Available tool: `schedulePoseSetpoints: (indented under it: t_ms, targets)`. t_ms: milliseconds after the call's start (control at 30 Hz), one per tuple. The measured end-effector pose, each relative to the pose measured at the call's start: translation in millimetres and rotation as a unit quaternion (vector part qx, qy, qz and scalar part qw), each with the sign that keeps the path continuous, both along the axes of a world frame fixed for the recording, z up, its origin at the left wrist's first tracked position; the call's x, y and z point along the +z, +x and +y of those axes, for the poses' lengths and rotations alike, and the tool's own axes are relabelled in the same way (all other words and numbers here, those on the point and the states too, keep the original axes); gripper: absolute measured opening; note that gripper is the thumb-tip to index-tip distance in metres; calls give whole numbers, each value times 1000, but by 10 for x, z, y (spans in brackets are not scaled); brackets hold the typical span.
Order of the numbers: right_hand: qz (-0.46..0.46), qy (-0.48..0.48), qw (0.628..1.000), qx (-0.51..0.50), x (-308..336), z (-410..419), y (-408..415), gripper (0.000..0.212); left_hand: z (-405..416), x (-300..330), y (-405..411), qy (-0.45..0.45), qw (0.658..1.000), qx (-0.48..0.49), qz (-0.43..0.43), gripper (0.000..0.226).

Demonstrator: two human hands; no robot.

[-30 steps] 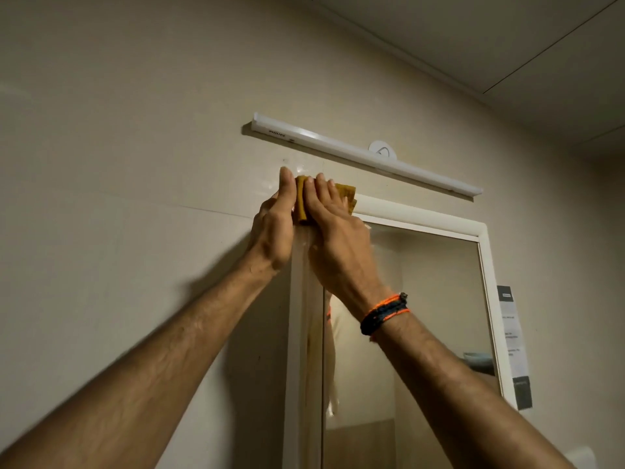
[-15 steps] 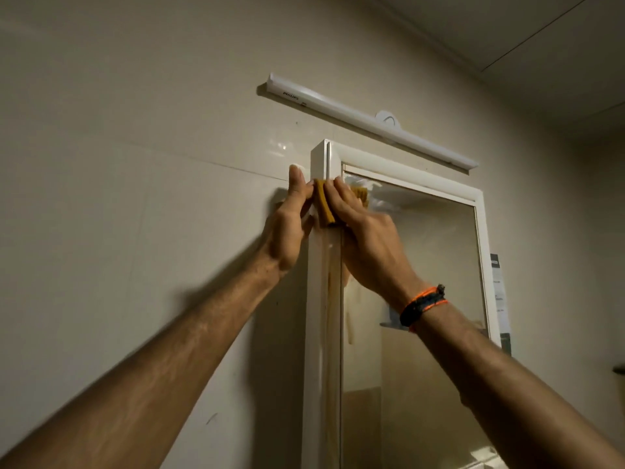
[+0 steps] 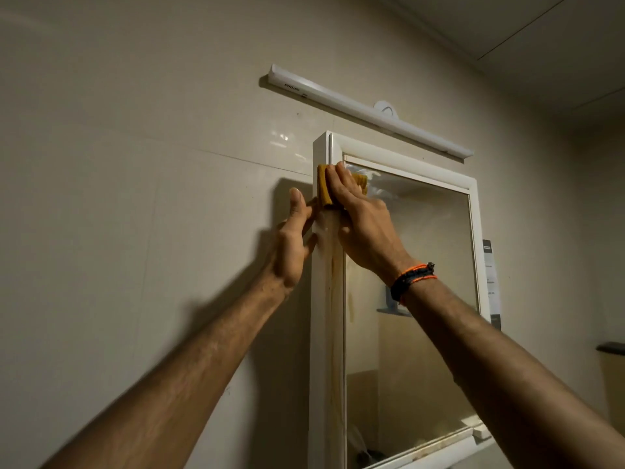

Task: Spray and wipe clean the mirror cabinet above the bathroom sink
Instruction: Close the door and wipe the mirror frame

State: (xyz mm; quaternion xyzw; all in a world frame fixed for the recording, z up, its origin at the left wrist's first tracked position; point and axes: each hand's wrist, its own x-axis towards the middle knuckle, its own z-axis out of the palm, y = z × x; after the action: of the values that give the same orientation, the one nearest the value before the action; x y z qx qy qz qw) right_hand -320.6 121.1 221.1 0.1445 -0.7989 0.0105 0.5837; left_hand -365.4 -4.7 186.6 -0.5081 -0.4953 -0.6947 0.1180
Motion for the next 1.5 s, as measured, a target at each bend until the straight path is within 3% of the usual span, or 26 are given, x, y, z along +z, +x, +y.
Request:
schedulePoseSetpoints:
  t_ms: [233, 533, 633, 733, 933, 1100, 1267, 1500]
  targets:
    - [3, -5, 999, 42, -641, 67, 3, 62, -58, -294, 33, -5, 999, -18, -37, 60]
    - [5, 4, 999, 32, -1500, 101, -32, 82, -63, -742, -13, -37, 993, -15, -109, 74]
    - [-3, -6, 999, 39, -1427, 76, -4, 76, -53, -814, 7, -39, 993, -27, -111, 81]
    - [0, -11, 999, 38, -1148, 39, 21, 71, -47, -846, 29, -34, 994, -38, -95, 71]
    - [11, -44, 999, 29, -798, -46, 16, 69, -68, -851, 35, -30, 994, -39, -93, 84]
    - [0, -38, 998, 42, -1331, -54, 31, 58, -72, -995, 70, -33, 993, -36, -103, 79]
    - [-4, -36, 998, 45, -1998, -15, -5, 79, -89, -1273, 100, -40, 988, -27, -147, 83]
    - [-20, -55, 997, 53, -2497, -35, 28, 81, -102, -1601, 110, -57, 983, -22, -172, 79]
